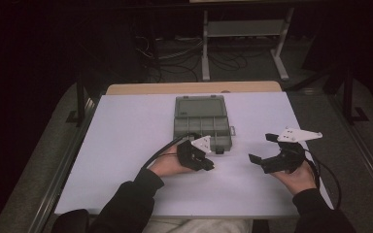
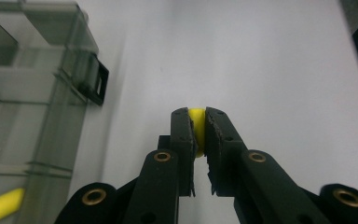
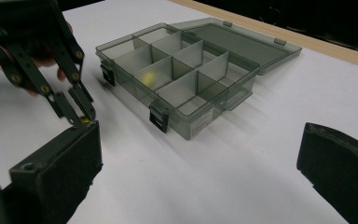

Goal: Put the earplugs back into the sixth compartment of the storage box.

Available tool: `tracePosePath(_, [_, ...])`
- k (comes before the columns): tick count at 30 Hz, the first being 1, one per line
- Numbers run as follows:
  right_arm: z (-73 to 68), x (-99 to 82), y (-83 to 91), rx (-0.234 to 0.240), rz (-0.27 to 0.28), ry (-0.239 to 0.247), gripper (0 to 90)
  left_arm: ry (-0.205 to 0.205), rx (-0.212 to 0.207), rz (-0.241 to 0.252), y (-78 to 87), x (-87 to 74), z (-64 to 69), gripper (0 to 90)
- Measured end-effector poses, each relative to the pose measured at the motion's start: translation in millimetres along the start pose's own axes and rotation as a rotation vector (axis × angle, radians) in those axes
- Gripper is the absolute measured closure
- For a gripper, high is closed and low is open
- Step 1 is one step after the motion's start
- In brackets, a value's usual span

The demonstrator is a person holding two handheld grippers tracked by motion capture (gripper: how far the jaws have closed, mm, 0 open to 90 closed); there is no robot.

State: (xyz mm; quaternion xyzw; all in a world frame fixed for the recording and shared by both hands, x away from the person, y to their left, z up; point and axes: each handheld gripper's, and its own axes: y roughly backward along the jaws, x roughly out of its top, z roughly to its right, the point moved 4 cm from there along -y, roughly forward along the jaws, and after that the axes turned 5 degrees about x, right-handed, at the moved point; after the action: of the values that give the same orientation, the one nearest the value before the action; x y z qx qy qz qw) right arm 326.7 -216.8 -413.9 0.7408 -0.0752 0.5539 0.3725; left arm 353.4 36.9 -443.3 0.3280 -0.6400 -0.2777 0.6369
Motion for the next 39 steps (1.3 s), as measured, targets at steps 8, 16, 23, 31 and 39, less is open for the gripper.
tracePosePath(8, [0.0,0.2,-0.1,0.000,0.000,-0.001,0.0,-0.022,0.014,0.014,27.4,14.1,-4.2,82.2])
tracePosePath(16, [0.0,0.8,0.5,-0.004,0.006,0.003,0.0,-0.023,0.038,0.006,46.7,20.1,-15.0,82.3])
tracePosePath(23, [-0.6,0.6,0.1,-0.002,0.002,0.003,0.0,-0.009,0.056,0.019,62.8,25.3,-27.1,82.3])
tracePosePath(31, [-0.4,0.6,0.1,0.000,0.003,0.003,0.0,0.025,0.098,0.004,69.7,25.4,-46.4,82.5])
tracePosePath(39, [-0.1,0.4,0.0,0.000,0.002,0.003,0.0,0.075,0.111,-0.017,64.7,18.1,-60.5,82.7])
